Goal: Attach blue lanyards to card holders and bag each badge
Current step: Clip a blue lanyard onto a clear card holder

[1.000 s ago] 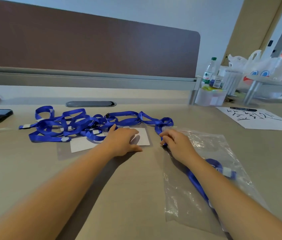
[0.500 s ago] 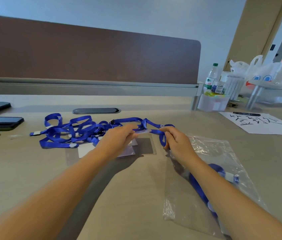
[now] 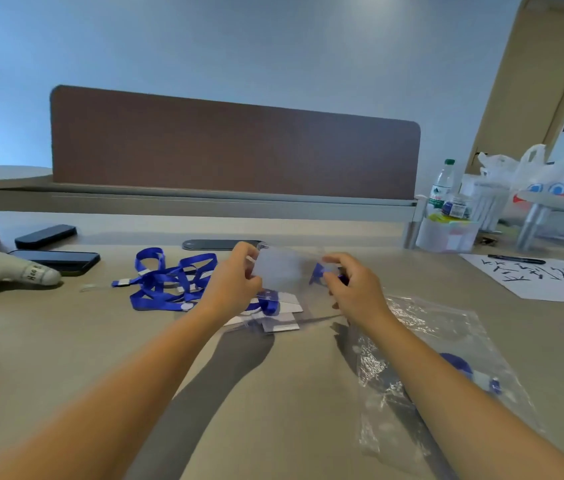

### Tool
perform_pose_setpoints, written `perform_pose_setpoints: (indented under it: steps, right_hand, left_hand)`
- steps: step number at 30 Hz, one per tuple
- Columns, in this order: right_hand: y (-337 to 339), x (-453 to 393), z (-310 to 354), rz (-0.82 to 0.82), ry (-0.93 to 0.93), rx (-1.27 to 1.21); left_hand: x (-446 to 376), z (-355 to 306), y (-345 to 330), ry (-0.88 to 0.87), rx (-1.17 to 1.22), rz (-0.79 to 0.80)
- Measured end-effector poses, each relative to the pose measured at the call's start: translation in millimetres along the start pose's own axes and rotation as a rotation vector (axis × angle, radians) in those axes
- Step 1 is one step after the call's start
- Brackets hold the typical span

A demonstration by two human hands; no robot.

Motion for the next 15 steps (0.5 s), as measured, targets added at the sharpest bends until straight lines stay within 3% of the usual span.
perform_pose_setpoints:
  steps: [9, 15]
  right_hand:
    - [-23.1, 0.9, 6.9, -0.020, -0.105, -0.084]
    - [-44.6, 0.0, 34.8, 0.077, 0.000, 0.001]
  left_hand:
    - [30.8, 26.5, 28.0, 0.126, 0.393, -0.003]
    - [39.6, 43.4, 53.9, 0.152, 0.354, -0.022]
Point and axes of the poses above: each hand's wrist, its own x-axis away from the middle knuckle, its own y-axis out of the back of the hand, z = x × y, the point moved 9 cm from there along -x, towards the middle knuckle, and after that the axes turned 3 degrees about z, right-handed, at the moved point
